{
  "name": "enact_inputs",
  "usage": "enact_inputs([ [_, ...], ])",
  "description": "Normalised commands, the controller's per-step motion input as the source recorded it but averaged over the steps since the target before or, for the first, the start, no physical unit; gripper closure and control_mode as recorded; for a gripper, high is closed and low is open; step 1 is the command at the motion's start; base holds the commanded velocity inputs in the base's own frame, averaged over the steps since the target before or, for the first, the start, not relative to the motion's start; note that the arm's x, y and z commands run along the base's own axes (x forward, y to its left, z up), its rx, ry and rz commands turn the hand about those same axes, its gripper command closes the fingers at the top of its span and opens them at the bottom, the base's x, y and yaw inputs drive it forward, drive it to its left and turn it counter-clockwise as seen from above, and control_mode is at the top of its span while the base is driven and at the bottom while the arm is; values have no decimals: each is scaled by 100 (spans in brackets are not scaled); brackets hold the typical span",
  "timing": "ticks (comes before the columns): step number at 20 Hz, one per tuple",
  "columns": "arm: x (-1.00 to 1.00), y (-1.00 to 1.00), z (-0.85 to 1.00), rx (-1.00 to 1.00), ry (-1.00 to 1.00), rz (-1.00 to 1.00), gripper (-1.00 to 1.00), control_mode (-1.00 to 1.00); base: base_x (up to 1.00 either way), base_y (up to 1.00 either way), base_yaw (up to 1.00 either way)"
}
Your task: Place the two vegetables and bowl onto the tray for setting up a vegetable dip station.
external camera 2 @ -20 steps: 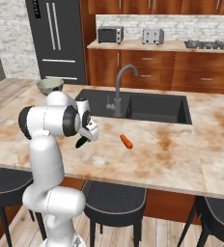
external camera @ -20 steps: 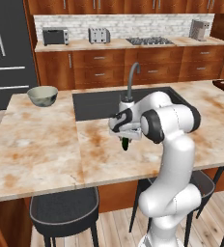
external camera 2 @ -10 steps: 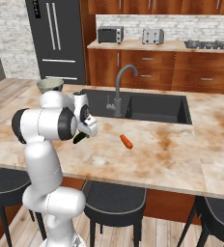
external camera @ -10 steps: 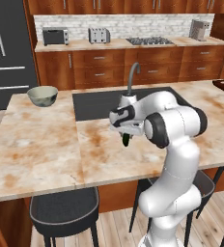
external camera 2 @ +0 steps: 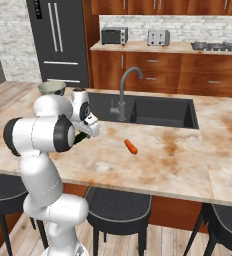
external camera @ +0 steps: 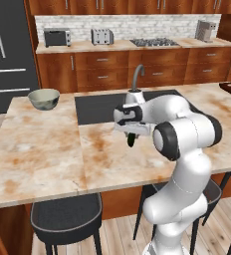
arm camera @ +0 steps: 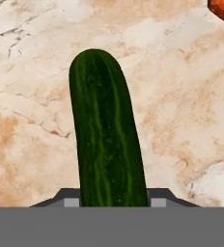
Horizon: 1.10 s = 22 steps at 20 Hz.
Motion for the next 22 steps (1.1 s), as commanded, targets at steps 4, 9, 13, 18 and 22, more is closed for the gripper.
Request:
enact_inputs([
  [4,-19,0,31,0,13,6,100,-100,0,0,0],
  [9,-25,-12,26,3,6,14,100,-100,0,0,0],
  [13,-19,-8,21,8,9,13,100,-100,0,0,0],
  [18,-19,-1,24,2,4,12,100,-100,0,0,0],
  [22,-26,-4,30,3,0,15,100,-100,0,0,0],
])
